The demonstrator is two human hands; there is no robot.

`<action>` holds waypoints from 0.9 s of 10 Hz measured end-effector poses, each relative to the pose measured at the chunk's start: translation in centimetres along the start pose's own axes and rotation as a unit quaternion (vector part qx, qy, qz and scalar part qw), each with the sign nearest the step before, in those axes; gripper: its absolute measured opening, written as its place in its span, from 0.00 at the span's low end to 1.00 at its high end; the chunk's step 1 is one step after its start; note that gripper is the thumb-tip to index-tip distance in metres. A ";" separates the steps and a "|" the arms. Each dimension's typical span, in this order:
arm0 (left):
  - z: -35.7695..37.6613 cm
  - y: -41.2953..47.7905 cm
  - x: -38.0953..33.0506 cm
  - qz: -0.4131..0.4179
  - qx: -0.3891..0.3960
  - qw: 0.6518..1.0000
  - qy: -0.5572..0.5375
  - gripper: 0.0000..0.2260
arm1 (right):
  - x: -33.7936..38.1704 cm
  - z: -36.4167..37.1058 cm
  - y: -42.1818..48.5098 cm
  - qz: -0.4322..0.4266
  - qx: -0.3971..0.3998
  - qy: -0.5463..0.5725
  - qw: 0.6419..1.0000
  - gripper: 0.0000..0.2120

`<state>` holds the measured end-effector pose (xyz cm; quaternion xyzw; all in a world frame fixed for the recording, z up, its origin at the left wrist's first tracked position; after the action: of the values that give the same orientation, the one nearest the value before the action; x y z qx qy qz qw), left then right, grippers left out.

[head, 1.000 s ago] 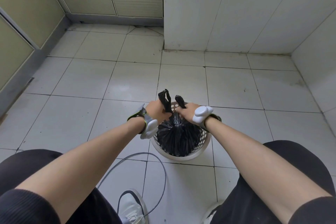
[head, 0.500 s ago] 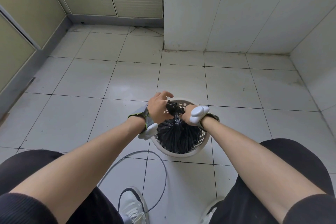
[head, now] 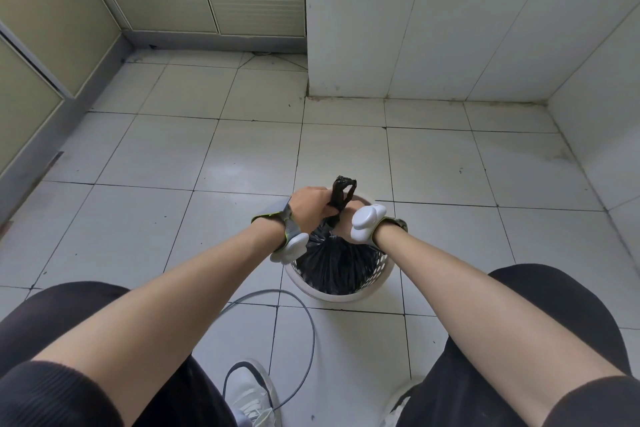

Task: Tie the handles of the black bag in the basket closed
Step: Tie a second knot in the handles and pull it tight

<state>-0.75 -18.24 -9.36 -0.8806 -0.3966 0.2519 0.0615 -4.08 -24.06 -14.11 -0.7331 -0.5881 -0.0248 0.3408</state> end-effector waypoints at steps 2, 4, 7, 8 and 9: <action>0.0 0.8 1.8 -0.048 -0.018 0.997 -0.051 0.10 | 2.2 0.0 -0.7 -0.082 0.006 -0.055 0.995 0.03; -0.4 0.9 3.5 -0.089 -0.080 0.984 -0.130 0.11 | 1.9 -0.3 -1.1 -0.074 0.006 0.012 0.997 0.06; -0.9 1.3 2.8 -0.063 -0.089 0.989 -0.098 0.05 | -0.9 -0.9 -1.9 -0.045 -0.046 0.077 0.995 0.04; -0.7 1.3 2.3 -0.052 -0.073 0.992 -0.087 0.07 | -1.4 -0.8 -2.0 -0.036 -0.048 0.082 0.995 0.07; -0.6 1.3 1.7 -0.034 -0.062 0.994 -0.081 0.08 | -1.5 -0.8 -2.1 -0.039 -0.047 0.084 0.995 0.08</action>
<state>1.41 -17.83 -9.92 -0.8453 -0.4451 0.2951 -0.0171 -6.05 -25.57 -13.18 -0.7200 -0.5838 -0.1270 0.3530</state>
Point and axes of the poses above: each hand's wrist, its own y-axis towards the middle knuckle, its own z-axis out of the palm, x = y × z, the point moved 10 cm from there along y, towards the middle knuckle, and after that the axes turned 5 degrees about -z, right-handed, at the moved point
